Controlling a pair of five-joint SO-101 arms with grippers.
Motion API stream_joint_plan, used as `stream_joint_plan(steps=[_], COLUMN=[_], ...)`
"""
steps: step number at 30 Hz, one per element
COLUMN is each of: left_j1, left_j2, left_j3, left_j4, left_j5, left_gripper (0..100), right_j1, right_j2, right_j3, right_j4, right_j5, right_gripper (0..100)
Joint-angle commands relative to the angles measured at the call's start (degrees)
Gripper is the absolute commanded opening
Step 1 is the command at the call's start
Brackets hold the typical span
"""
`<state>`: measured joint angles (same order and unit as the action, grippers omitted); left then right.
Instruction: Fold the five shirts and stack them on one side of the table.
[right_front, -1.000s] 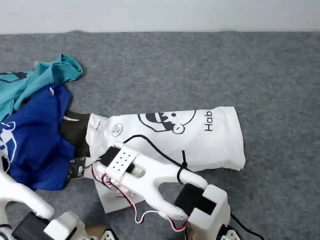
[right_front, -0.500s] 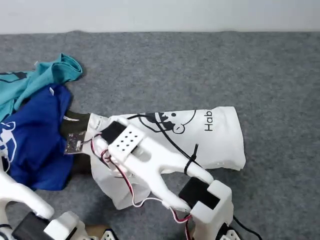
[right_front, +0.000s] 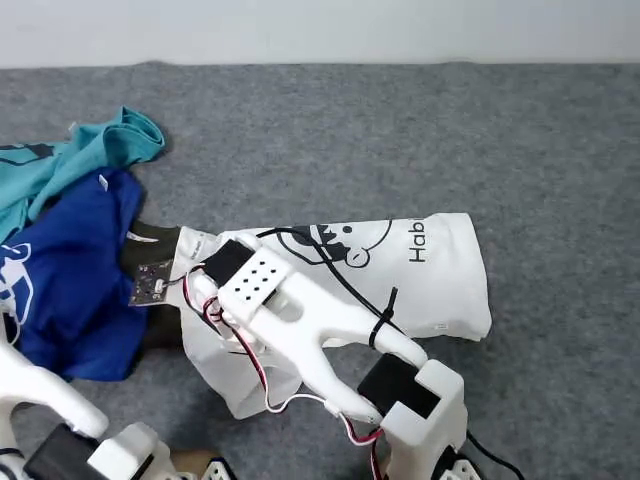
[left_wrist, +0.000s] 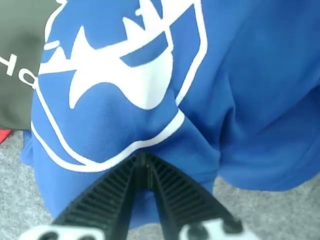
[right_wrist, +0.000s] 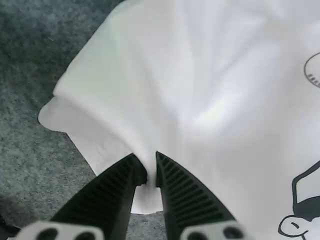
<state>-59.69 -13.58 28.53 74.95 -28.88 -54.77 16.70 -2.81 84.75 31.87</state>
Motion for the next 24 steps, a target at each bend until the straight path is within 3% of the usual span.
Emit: stream_joint_plan(steps=[1,3,7,13,24], left_j1=[0.00,0.00,0.00,2.11,2.73], left_j2=[-2.20,-2.20,-2.20,-2.20,-2.20], left_j3=[0.13,0.13,0.13,0.13,0.13], left_j4=[-1.05,-1.05,-1.05,-0.70,-0.70], left_j5=[-0.44,-0.44,-0.44,-0.44,-0.44], left_gripper=[1,1,1,1,1], right_j1=[0.84,0.84,0.84,1.36,9.63], right_j2=[-3.03,-3.03,-2.77,-2.68,2.51], right_j3=[-3.08,-3.08,-3.08,-5.71,-7.12], right_j4=[3.12,4.53,4.09,3.65,-4.09], right_j5=[0.35,0.62,2.20,3.34,3.43], right_gripper=[7.0,8.1,0.9,1.1,1.6])
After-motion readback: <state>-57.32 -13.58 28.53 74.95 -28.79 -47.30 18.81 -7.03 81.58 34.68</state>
